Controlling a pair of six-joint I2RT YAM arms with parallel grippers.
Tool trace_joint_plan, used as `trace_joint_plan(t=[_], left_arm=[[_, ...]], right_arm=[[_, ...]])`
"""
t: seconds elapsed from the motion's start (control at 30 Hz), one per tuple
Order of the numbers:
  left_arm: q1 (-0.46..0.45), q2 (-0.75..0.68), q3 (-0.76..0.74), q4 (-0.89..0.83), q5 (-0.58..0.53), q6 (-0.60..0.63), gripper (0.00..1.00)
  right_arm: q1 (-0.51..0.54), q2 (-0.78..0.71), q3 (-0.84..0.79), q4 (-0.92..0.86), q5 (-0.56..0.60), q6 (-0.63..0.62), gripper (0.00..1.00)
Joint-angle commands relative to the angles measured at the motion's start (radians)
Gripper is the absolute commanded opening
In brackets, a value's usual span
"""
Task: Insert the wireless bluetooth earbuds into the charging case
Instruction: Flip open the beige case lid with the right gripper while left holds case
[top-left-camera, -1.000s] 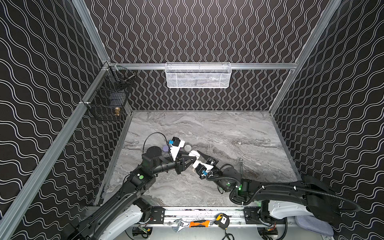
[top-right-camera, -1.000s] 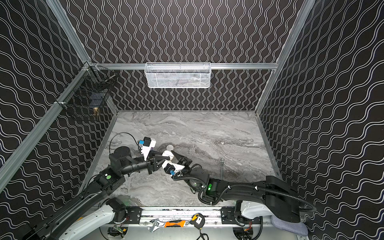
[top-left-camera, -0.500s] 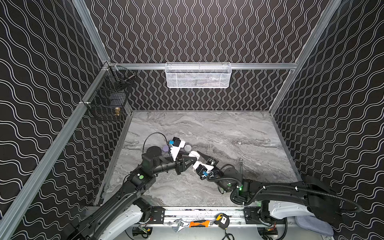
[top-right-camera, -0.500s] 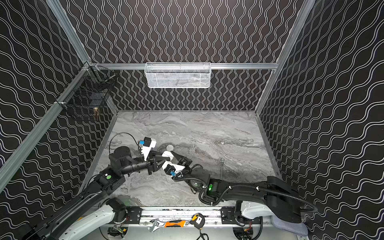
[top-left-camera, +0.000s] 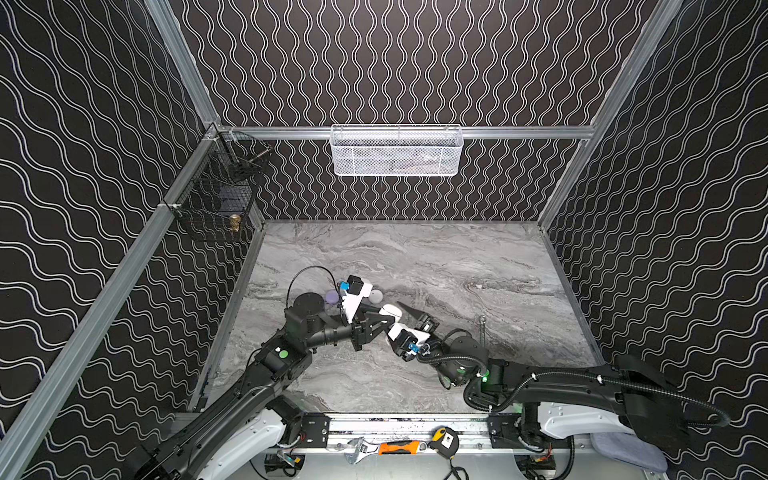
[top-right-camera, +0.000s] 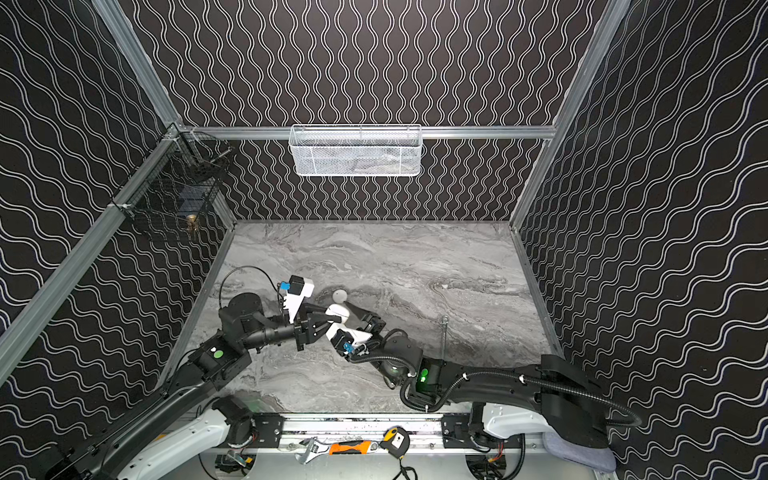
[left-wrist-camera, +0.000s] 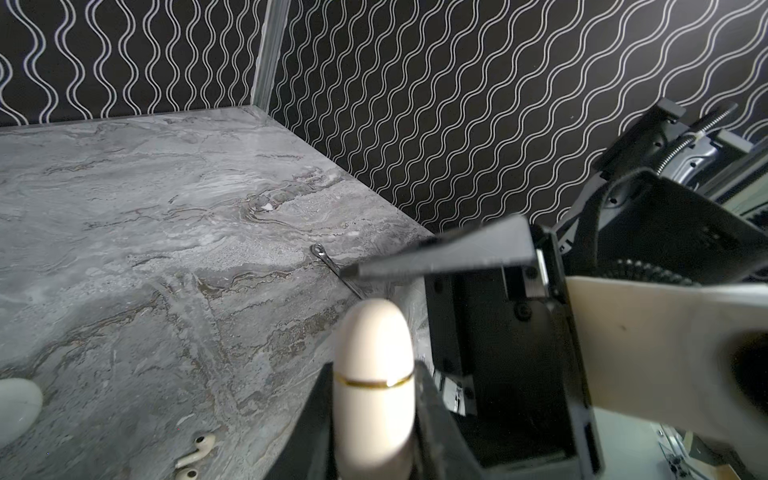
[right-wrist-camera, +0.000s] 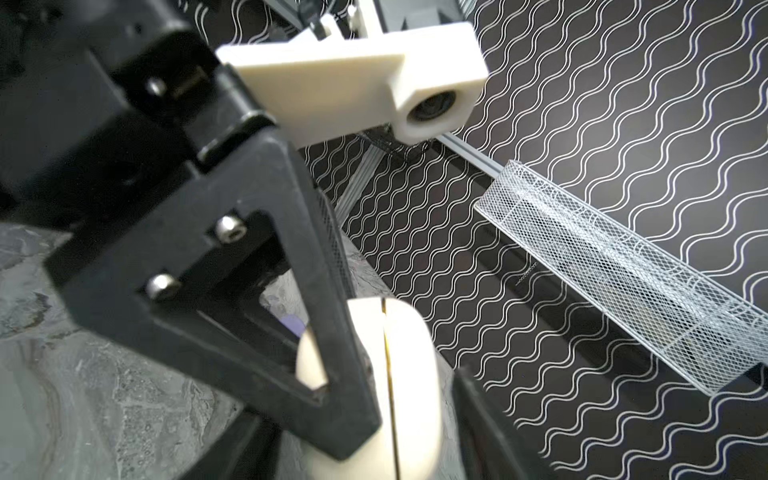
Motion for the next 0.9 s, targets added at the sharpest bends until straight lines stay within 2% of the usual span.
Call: trace_joint_plan(t=[0.0, 0.13, 0.27, 0.37, 0.57, 0.87], left_arm=[[-0.003, -0.015, -0.024, 0.03, 0.01, 0.06, 0.19], [-0.006, -0.02, -0.072, 0.127, 0.063, 0.087, 0.01], [-0.016, -0.022, -0.133, 0.209, 0.045, 0.137, 0.0], [-0.026, -0.028, -0.171, 0.264, 0.062, 0.194, 0.0], [-0.045, -0.06, -0.233, 0.338, 0.103, 0.255, 0.0], [-0.078, -0.045, -0.229, 0.344, 0.134, 0.284, 0.0]], right_arm=[[0.003, -0.073, -0.03, 0.022, -0.079, 0.089, 0.8], [0.004, -0.239, -0.059, -0.153, -0.207, 0.21, 0.81], [0.004, -0.402, -0.144, -0.138, -0.259, 0.307, 0.77], [0.003, -0.452, -0.186, -0.112, -0.226, 0.361, 0.7], [0.001, -0.368, -0.177, -0.115, -0.177, 0.395, 0.6], [-0.001, -0.271, -0.157, -0.065, -0.164, 0.39, 0.57]])
